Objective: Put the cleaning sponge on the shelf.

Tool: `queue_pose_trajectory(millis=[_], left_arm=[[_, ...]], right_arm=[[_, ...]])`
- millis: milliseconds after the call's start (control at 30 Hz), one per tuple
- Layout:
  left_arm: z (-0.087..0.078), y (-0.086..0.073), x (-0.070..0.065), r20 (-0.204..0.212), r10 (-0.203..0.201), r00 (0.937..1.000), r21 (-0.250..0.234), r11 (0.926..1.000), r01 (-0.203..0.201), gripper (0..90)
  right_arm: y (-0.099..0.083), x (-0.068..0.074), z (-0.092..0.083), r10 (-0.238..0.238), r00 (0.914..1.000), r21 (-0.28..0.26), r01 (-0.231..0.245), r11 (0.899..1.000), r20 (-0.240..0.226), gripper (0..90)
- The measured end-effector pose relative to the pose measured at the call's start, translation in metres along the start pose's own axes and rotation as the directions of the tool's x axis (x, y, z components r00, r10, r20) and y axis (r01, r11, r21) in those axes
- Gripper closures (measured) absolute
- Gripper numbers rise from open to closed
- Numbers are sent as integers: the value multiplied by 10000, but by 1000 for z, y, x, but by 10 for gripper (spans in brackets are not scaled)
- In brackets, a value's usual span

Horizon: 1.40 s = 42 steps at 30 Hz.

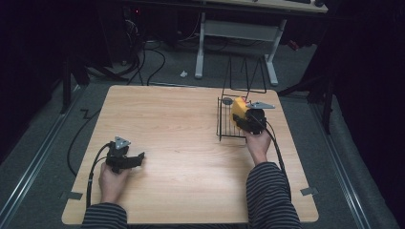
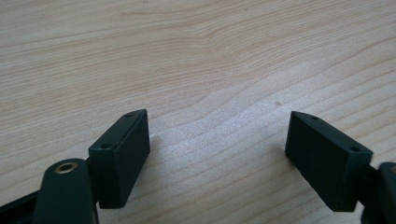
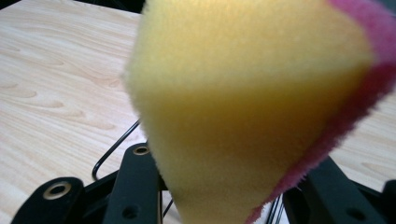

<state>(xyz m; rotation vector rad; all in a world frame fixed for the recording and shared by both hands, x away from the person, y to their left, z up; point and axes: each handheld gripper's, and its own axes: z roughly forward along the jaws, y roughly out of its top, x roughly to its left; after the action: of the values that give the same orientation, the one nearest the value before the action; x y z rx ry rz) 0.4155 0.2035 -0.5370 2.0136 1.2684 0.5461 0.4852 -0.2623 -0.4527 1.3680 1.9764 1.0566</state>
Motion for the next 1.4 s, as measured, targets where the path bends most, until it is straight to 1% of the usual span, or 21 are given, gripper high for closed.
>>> queue_pose_trajectory(millis=[100, 133, 200, 267, 367, 400, 467, 700, 800, 933, 1133, 1167, 1200, 1233, 1267, 1400], left_arm=[[0, 0, 0, 1, 1, 10000, 0, 10000, -1, 225], [0, 0, 0, 2, -3, 10000, 0, 10000, 3, 224], [0, 0, 0, 1, -1, 10000, 1, 10000, 1, 224], [0, 0, 0, 2, -1, 10000, -1, 10000, 1, 224], [0, 0, 0, 1, -1, 10000, 0, 10000, 1, 224], [0, 0, 0, 2, -1, 10000, -1, 10000, 1, 224], [0, 0, 0, 3, -1, 10000, -3, 10000, 1, 224], [0, 0, 0, 1, -4, 10000, -3, 10000, 4, 224], [0, 0, 0, 1, -4, 10000, -3, 10000, 4, 225], [0, 0, 0, -2, 0, 10000, -1, 10000, 0, 224], [0, 0, 0, -3, -1, 10000, 1, 10000, 1, 224], [0, 0, 0, -3, 2, 10000, 2, 10000, -2, 224], [0, 0, 0, -2, 6, 10000, 7, 10000, -6, 224], [0, 0, 0, -2, 6, 10000, 7, 10000, -6, 224], [0, 0, 0, -15, 12, 10000, 10, 10000, -12, 224], [0, 0, 0, -12, 13, 10000, 13, 10000, -13, 224]], right_arm=[[0, 1, 4, 40, 10000, 18, -40, 10000, 39, 610], [-1, 1, 10, -4, 9999, 81, 3, 10000, 107, 609], [-1, 1, 12, -20, 9999, 118, 19, 9999, 119, 609], [-3, 0, 19, 148, 9999, 180, -148, 9997, 47, 610], [-3, 0, 24, 154, 9999, 311, -156, 9994, 64, 609], [-4, 0, 27, 206, 9998, 322, -206, 9993, 15, 609], [-4, 0, 30, 156, 9999, 322, -157, 9994, 16, 609], [-6, 0, 35, 175, 9998, 399, -177, 9990, 55, 608], [-8, 1, 38, 138, 9999, 539, -141, 9984, 56, 607], [-8, 1, 38, 137, 9999, 509, -139, 9986, 49, 606], [-8, 1, 38, 81, 9999, 599, -86, 9982, 77, 599], [-8, 1, 38, 68, 9999, 592, -73, 9982, 89, 591], [-8, 1, 38, 85, 9999, 581, -89, 9983, 84, 564], [-8, 1, 38, 85, 9999, 581, -89, 9983, 84, 564], [-8, 0, 38, 293, 9996, 624, -292, 9976, 3, 472], [-8, 1, 35, 364, 9993, 622, -364, 9974, 9, 378]])
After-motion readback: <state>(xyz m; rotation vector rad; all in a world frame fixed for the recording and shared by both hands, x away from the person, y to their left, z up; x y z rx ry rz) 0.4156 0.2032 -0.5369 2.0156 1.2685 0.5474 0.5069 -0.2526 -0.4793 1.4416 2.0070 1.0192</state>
